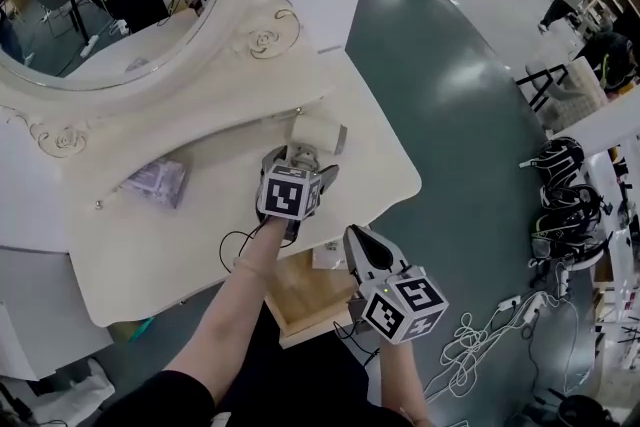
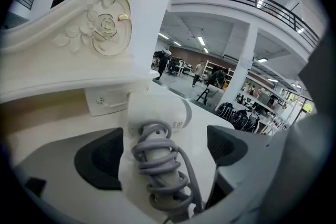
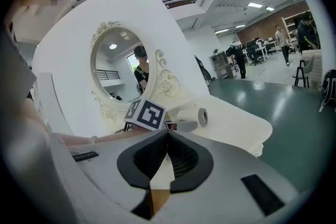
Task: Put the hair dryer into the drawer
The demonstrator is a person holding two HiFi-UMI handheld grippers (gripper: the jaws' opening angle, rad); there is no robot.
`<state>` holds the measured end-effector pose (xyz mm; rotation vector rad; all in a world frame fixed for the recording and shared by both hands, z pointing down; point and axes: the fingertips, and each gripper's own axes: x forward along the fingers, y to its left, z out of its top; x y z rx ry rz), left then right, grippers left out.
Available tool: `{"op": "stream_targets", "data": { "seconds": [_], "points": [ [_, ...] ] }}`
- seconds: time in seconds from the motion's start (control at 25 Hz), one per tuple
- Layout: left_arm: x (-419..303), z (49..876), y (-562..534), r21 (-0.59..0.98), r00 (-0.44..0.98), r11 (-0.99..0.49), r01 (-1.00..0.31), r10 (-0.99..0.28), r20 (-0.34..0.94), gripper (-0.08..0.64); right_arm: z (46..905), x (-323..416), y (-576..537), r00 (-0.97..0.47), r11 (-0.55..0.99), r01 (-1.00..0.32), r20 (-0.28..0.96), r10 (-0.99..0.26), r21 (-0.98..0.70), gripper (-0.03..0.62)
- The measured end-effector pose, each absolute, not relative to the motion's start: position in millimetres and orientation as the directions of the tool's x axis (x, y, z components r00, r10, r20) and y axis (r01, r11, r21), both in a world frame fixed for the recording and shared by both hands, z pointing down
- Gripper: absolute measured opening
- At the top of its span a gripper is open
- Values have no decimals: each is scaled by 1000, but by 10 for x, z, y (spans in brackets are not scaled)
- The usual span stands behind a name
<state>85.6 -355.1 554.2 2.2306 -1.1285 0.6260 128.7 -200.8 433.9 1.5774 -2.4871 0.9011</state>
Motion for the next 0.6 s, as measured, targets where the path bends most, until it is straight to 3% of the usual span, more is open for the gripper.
{"op": "stream_targets", "data": {
  "seconds": [0.36, 0.44, 0.48, 0.6],
  "points": [
    [843, 5864, -3554, 203, 427, -428, -881, -532, 731, 492, 4423, 1344, -2056, -476, 292, -839, 359, -803, -460, 14],
    [821, 5947, -3538, 194, 403, -413, -890, -512, 759, 460, 4439, 1353, -2066, -475, 286, -837, 360, -803, -466, 14],
    [810, 5972, -3538, 182, 392, -412, -893, -512, 764, 408, 4445, 1356, -2070, -475, 284, -836, 361, -803, -469, 14],
    [783, 5979, -3555, 150, 372, -410, -899, -537, 757, 398, 4453, 1371, -2074, -472, 279, -836, 359, -805, -473, 14]
  ]
}}
